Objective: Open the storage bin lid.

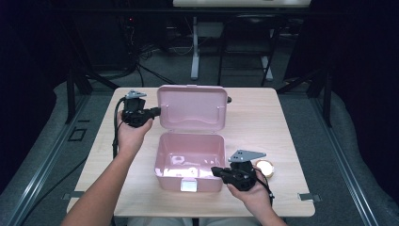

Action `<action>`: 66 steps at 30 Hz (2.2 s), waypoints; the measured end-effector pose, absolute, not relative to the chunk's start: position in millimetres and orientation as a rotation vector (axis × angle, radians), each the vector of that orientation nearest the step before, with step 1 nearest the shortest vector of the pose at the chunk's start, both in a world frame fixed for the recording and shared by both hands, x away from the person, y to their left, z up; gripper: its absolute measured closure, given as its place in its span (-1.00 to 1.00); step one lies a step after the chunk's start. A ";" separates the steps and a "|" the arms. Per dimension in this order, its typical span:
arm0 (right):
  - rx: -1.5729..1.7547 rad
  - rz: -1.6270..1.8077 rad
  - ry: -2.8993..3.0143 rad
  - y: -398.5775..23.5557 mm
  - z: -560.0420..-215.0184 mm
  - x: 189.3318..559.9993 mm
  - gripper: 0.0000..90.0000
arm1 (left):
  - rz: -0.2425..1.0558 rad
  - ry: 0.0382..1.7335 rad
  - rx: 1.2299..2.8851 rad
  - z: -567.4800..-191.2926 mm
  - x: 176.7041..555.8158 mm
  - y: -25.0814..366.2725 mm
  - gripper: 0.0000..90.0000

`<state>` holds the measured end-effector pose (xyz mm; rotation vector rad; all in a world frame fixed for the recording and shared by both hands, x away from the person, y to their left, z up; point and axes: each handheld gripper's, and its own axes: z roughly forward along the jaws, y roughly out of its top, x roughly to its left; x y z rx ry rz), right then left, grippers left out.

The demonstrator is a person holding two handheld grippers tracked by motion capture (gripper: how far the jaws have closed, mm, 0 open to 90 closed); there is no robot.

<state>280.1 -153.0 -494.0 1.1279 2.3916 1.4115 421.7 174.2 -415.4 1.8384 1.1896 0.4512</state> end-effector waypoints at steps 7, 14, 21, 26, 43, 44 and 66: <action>1.124 1.417 2.386 -153.0 -494.4 279.9 1.00 | 0.437 1.224 1.839 -416.3 429.0 172.3 0.96; 1.129 1.419 2.384 -153.0 -494.4 279.7 1.00 | 0.405 1.254 1.827 -418.6 436.2 172.2 0.96; 1.130 1.425 2.386 -153.3 -494.5 280.1 1.00 | 0.389 1.277 1.822 -419.7 439.0 172.5 0.96; 1.131 1.427 2.387 -154.0 -494.5 280.4 1.00 | 0.381 1.287 1.822 -420.8 441.3 172.8 0.96; 1.138 1.427 2.384 -155.3 -494.5 280.8 1.00 | 0.352 1.353 1.815 -439.4 452.5 176.9 0.95; 1.138 1.427 2.383 -155.6 -494.5 280.9 1.00 | 0.350 1.355 1.831 -442.2 453.3 177.1 0.95; 1.151 1.456 2.382 -155.2 -495.4 279.7 1.00 | 0.358 1.291 1.867 -447.0 443.2 175.0 1.00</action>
